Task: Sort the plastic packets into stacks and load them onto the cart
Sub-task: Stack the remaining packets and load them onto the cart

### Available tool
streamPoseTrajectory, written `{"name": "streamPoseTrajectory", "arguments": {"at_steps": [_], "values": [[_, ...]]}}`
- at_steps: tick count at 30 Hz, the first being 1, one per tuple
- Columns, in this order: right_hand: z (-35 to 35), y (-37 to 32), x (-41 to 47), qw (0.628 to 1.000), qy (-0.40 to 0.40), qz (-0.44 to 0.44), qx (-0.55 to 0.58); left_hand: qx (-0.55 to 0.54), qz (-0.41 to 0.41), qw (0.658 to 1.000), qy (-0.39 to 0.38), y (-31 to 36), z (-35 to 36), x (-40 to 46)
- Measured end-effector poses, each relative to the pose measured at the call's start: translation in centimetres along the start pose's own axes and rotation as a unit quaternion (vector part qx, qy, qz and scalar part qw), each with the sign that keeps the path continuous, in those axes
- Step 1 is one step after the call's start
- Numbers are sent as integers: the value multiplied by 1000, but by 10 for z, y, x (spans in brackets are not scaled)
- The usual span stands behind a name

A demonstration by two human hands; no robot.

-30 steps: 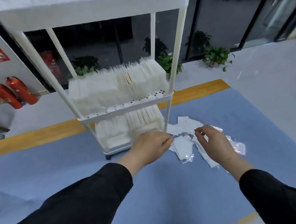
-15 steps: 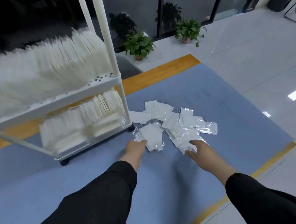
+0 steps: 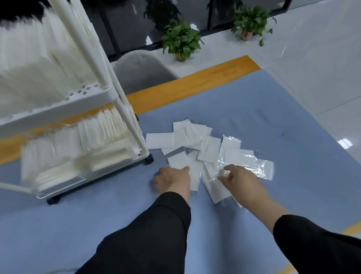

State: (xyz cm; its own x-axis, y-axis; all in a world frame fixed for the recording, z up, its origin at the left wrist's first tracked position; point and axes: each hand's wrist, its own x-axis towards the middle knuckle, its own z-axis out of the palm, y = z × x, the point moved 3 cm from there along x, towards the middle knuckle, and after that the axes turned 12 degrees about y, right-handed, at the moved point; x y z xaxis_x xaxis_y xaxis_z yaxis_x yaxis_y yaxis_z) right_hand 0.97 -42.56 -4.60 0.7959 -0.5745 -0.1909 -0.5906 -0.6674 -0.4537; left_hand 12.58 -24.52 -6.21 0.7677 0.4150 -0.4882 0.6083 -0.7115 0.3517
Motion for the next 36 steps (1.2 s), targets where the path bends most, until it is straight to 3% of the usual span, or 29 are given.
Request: {"name": "streamPoseTrajectory", "arguments": {"at_steps": [4,9,11,14,18,21,26,31,36], "values": [[-11,-22,26,995,83,-58,24,68,55,996,32,4,6,-6],[-7,-53,82,990,85,-110,-13,94,99,990,33,13,9,-14],[-2,-62,102,994,51,-88,-29,56,128,990,26,14,10,-13],[3,-74,130,996,12,-55,-65,-97,135,986,-14,13,3,-8],[12,-89,160,998,-25,-23,-52,-283,104,953,-26,8,-19,0],[19,-100,182,998,-54,-11,-25,-359,90,928,-39,11,-27,1],[31,-106,194,996,-76,1,-36,-395,44,917,-43,14,-28,2],[38,-115,190,986,-54,-36,-152,-363,78,928,-16,11,-37,2],[41,-124,187,979,-48,-63,-188,-373,86,923,-29,4,-43,8]]}}
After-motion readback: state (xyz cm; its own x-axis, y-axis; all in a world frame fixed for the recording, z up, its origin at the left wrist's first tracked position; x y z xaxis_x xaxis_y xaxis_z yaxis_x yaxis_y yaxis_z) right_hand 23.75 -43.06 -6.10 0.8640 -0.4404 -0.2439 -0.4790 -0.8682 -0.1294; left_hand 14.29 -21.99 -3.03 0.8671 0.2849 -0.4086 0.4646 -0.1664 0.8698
